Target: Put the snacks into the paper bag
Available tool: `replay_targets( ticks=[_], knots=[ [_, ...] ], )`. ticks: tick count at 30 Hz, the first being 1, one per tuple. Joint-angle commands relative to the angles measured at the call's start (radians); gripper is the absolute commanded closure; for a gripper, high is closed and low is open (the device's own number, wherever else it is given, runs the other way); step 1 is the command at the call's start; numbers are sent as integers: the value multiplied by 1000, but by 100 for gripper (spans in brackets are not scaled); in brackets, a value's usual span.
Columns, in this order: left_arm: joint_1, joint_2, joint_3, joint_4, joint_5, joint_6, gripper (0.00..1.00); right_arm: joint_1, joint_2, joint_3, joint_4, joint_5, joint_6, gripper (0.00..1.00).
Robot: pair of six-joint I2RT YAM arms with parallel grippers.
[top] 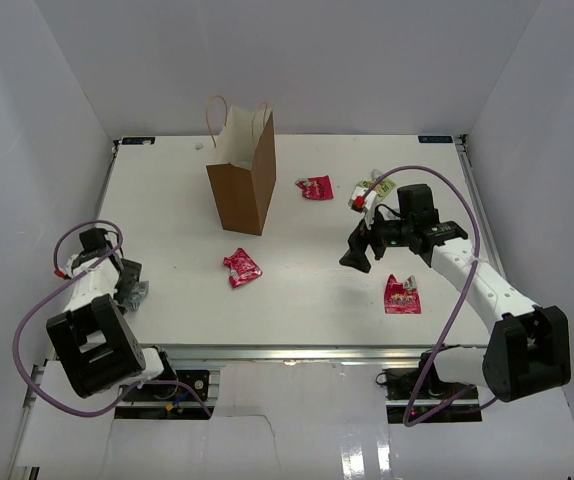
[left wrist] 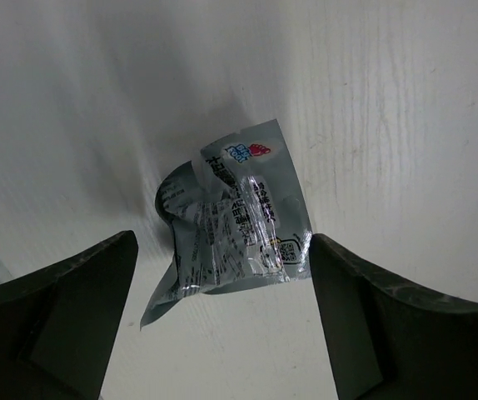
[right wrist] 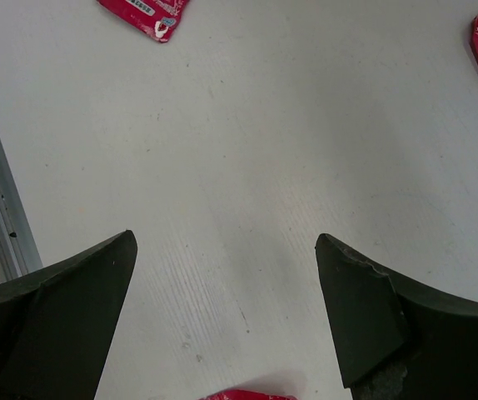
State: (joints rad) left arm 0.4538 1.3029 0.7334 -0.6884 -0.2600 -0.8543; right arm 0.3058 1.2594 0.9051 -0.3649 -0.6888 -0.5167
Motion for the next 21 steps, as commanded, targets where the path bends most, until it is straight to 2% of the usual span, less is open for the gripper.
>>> replay_targets(
  ticks=[1, 7, 8, 10, 11, 14, 15, 18, 19, 21],
  knots=[
    [28, 47, -28, 108, 74, 50, 9, -14, 18, 61, 8, -37, 21, 6],
    [42, 113, -31, 153, 125, 69, 25, -34, 28, 91, -23, -35, 17, 7],
    [43, 108, -43, 170, 134, 81, 35, -37, 28, 91, -25, -37, 18, 6],
    [43, 81, -58, 184, 162, 90, 48, -46, 23, 91, -25, -38, 21, 6],
    [43, 70, -69, 197, 175, 104, 61, -50, 20, 89, -25, -38, 24, 6],
    [45, 9, -83, 236, 257, 144, 77, -69, 11, 78, -23, -46, 27, 6],
    [43, -14, -86, 250, 350, 156, 77, -73, 3, 75, -25, -46, 27, 6],
    [42, -138, -104, 322, 485, 195, 81, -88, -3, 60, -25, -48, 23, 6],
    [42, -171, -106, 335, 571, 199, 82, -94, -3, 57, -26, -48, 23, 6],
    [40, -273, -94, 363, 643, 204, 83, -100, -2, 52, -25, -52, 21, 6]
  ],
)
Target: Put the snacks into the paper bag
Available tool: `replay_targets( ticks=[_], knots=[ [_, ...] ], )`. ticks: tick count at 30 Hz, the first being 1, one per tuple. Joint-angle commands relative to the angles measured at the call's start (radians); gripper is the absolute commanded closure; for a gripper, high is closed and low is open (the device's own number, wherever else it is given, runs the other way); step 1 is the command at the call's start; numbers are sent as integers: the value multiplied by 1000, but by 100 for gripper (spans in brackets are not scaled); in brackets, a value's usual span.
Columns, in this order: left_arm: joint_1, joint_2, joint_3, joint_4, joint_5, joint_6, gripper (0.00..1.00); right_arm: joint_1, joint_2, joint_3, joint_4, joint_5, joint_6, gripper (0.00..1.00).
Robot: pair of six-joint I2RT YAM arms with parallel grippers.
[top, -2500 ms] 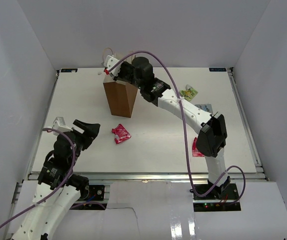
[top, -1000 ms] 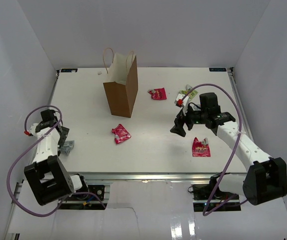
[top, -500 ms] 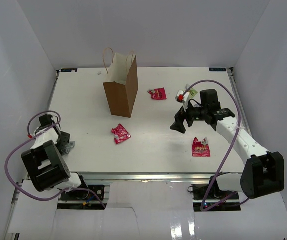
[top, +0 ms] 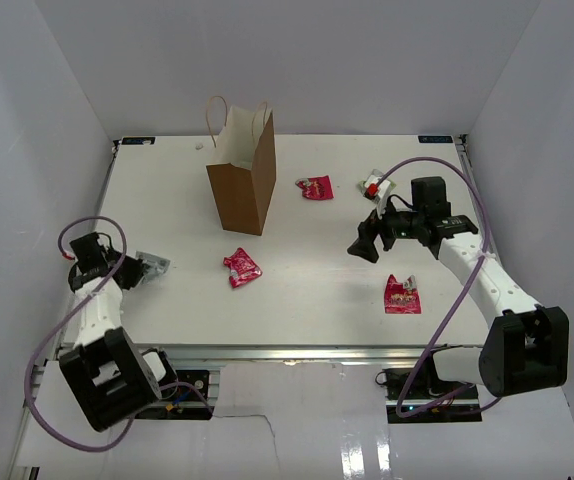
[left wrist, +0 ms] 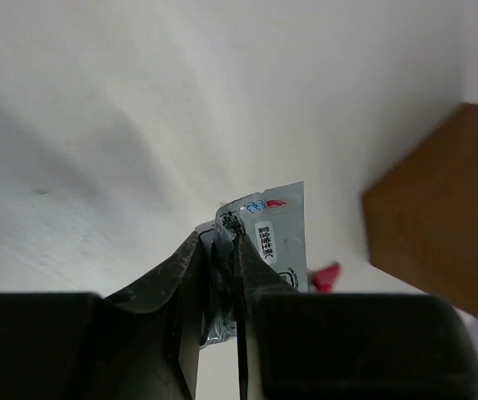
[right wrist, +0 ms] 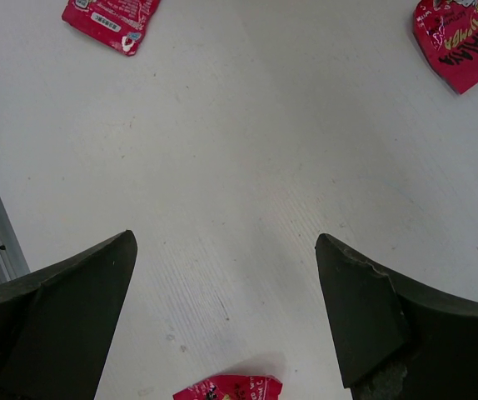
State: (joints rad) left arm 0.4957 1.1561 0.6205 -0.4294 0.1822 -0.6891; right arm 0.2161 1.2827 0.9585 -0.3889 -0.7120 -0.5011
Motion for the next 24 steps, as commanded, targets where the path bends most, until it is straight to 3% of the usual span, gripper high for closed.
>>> replay_targets(
  ticks=[1, 5, 12, 20, 24],
  knots=[
    [-3, -159, 24, 128, 285, 40, 83, -12, -23, -1, 1, -29, 6, 6],
    [-77, -200, 102, 141, 399, -4, 86, -17, -13, 6, 5, -33, 3, 6],
    [-302, -211, 307, 238, 341, -84, 89, -29, -8, 22, 7, -29, -11, 6],
    [-592, -17, 616, 236, 162, -3, 90, -41, -19, 16, 8, -29, -8, 6],
    [-700, 129, 757, 195, -36, 42, 90, -49, -29, 10, 5, -26, -7, 6]
  ],
)
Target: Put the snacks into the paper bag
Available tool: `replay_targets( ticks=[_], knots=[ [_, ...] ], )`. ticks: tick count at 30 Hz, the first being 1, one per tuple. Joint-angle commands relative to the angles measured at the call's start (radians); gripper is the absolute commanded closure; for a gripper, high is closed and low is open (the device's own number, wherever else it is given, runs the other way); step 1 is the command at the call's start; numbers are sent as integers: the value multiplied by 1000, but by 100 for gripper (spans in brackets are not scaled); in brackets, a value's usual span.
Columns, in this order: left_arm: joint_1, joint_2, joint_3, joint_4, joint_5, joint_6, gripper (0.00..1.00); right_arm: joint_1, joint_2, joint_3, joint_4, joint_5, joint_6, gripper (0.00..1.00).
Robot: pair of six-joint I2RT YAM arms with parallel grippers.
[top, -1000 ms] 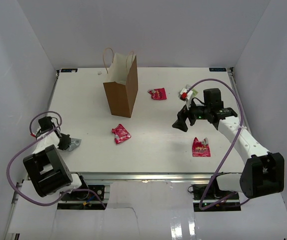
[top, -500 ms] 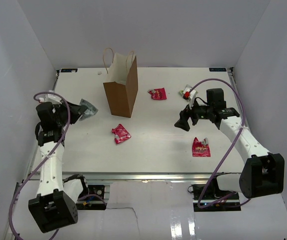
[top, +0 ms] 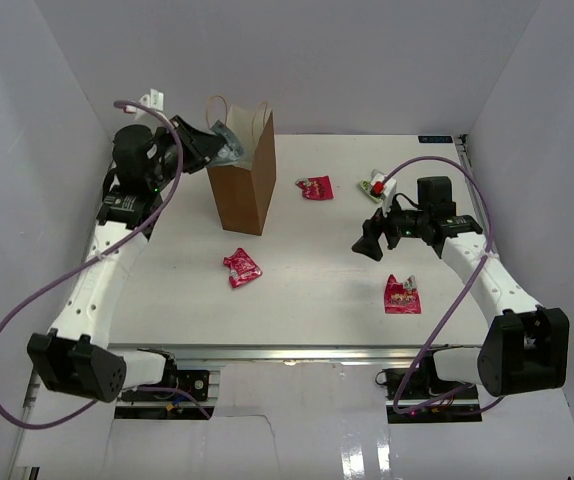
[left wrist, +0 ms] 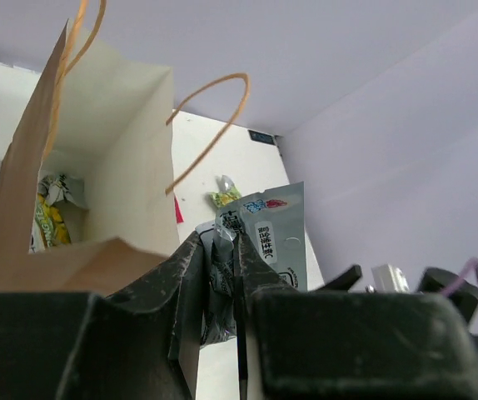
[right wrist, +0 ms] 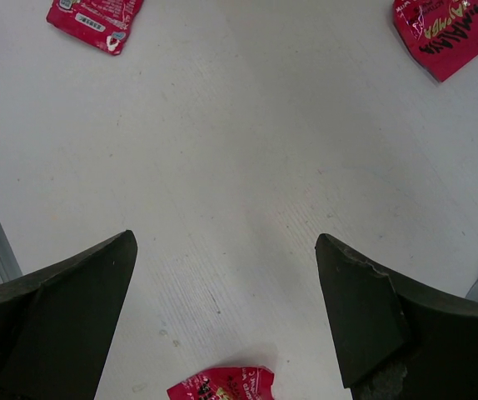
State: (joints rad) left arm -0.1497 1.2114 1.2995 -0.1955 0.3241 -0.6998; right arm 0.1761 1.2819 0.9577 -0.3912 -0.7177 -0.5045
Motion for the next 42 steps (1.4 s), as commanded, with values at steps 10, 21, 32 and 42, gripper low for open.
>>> replay_targets(
  ticks=[10, 21, 32, 42],
  knots=[
    [-102, 312, 293, -113, -424, 117, 89, -26, -46, 0, 8, -19, 9, 6],
    [-123, 352, 294, -101, -339, 148, 44, -27, -38, -4, 6, -6, 3, 7],
    [-126, 214, 308, -90, -254, 275, 32, -29, 36, 12, -23, 128, 148, 4],
    [-125, -334, -234, -113, -299, 215, 12, -27, 177, -26, -196, 576, 189, 9]
  ],
)
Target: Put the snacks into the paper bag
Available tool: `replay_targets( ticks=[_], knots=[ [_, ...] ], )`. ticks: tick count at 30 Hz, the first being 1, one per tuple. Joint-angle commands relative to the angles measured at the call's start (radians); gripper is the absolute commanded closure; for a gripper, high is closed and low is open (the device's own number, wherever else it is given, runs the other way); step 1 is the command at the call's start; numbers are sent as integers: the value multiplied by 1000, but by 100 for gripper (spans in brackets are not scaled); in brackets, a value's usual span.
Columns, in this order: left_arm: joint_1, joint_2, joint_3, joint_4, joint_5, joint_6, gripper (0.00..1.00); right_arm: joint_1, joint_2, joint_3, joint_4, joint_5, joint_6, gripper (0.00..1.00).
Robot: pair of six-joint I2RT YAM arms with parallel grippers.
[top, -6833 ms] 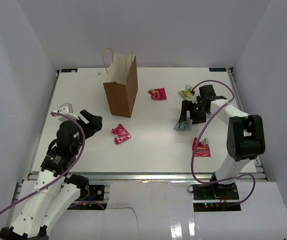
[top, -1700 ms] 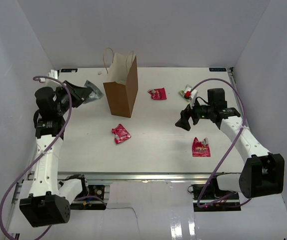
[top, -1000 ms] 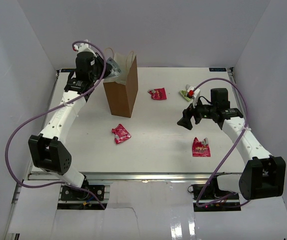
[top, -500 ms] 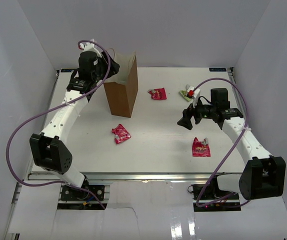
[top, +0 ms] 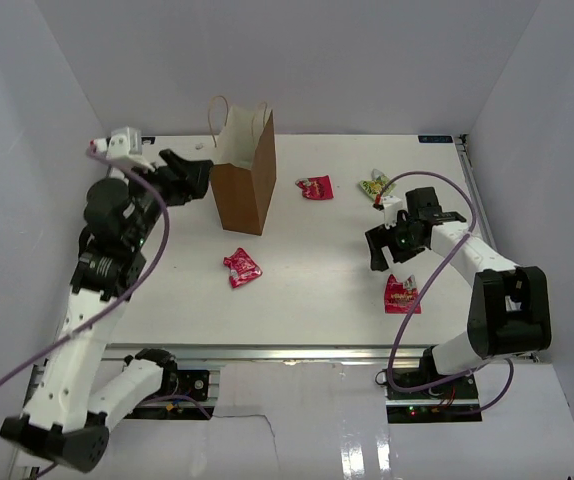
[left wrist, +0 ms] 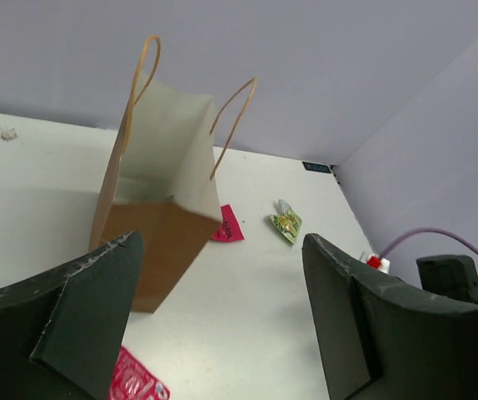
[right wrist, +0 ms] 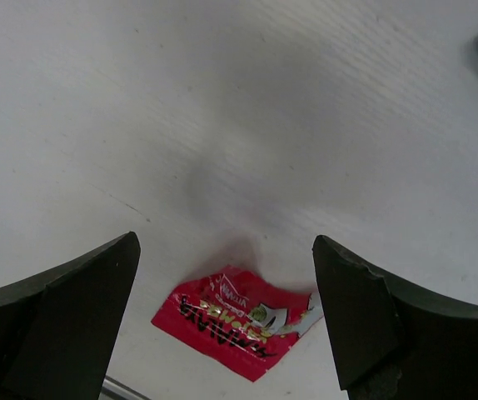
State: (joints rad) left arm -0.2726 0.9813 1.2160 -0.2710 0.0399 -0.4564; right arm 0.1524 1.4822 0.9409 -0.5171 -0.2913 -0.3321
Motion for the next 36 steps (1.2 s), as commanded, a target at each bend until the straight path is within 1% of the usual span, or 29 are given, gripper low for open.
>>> replay_targets(
  ticks=[1, 2, 3, 5, 6, 7, 10, 12, 13, 16, 17, 19, 20, 24, 26, 27, 28, 30, 31, 32, 34, 36],
  knots=[
    [-2, -139, -197, -65, -24, -45, 12, -4, -26, -16, -84, 156, 12, 10],
    [-2, -174, -241, -77, -25, -59, 12, -2, -30, -31, -113, 161, 5, 11],
    [-2, -235, -319, -88, -25, -98, 12, 2, -39, -40, -122, 185, -1, 11],
    [-2, -291, -396, -109, -11, -142, 12, 6, -52, -65, -147, 214, -15, 12],
    [-2, -346, -470, -115, -8, -166, 12, 10, -72, -71, -152, 257, -9, 12],
    [-2, -375, -505, -122, -9, -220, 12, 10, -80, -76, -156, 265, -24, 12],
    [-2, -479, -629, -120, -17, -304, 12, 13, -111, -76, -169, 287, -38, 12],
    [-2, -513, -673, -114, -25, -312, 11, 22, -102, -77, -164, 303, -38, 12],
    [-2, -512, -676, -116, -25, -308, 11, 26, -91, -76, -164, 322, -35, 12],
    [-2, -469, -676, -112, -17, -300, 11, 33, -28, -71, -169, 337, -22, 16],
    [-2, -457, -679, -108, -11, -300, 11, 35, 1, -70, -173, 330, -18, 20],
    [-2, -435, -685, -91, 17, -303, 11, 36, 27, -64, -178, 308, -9, 23],
    [-2, -423, -694, -85, 24, -306, 11, 38, 44, -63, -178, 302, -4, 28],
    [-2, -426, -714, -71, 37, -315, 11, 39, 66, -68, -161, 268, 8, 34],
    [-2, -435, -722, -68, 34, -320, 11, 39, 82, -70, -156, 261, 8, 42],
    [-2, -437, -724, -65, 32, -321, 11, 39, 90, -71, -153, 258, 7, 44],
    [-2, -438, -725, -65, 35, -321, 11, 39, 95, -73, -149, 254, 7, 56],
    [-2, -432, -725, -63, 40, -323, 11, 38, 108, -73, -149, 241, 8, 66],
    [-2, -431, -725, -63, 43, -323, 11, 38, 110, -71, -150, 230, 7, 77],
    [-2, -429, -725, -65, 44, -323, 11, 38, 98, -71, -149, 210, 4, 80],
    [-2, -431, -730, -65, 46, -327, 11, 38, 79, -70, -144, 187, -11, 89],
    [-2, -432, -734, -63, 45, -332, 11, 38, 29, -53, -143, 124, -37, 91]
  ],
)
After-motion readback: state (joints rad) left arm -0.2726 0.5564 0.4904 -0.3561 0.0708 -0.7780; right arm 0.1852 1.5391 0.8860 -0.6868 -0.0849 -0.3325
